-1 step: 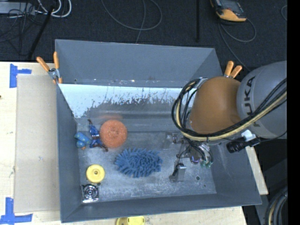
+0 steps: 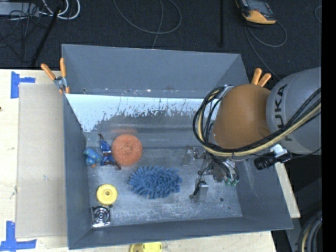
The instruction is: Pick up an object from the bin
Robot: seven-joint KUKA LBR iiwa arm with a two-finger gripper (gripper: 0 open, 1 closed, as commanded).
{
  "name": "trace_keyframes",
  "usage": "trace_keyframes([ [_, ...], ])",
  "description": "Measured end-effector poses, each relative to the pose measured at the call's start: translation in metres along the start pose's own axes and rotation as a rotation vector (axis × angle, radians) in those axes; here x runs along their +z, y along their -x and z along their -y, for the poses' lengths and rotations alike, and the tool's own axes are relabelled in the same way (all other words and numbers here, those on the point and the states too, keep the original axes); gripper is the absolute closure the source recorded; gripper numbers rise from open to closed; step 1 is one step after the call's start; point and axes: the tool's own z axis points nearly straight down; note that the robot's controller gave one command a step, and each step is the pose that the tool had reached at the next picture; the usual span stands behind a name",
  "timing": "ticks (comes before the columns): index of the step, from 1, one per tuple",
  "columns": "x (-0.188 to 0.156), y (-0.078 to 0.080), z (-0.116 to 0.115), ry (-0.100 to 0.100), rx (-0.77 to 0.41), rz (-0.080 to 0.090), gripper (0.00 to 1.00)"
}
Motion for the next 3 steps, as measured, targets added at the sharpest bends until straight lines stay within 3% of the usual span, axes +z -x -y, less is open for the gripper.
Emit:
trace_keyframes([
  [1, 0.046, 0.023, -0.020, 0.000, 0.022, 0.009, 0.00],
  [2, 0.084, -0.004, -0.030, 0.000, -0.021, -0.001, 1.00],
  [3, 0.084, -0.004, -0.030, 0.000, -0.021, -0.001, 1.00],
])
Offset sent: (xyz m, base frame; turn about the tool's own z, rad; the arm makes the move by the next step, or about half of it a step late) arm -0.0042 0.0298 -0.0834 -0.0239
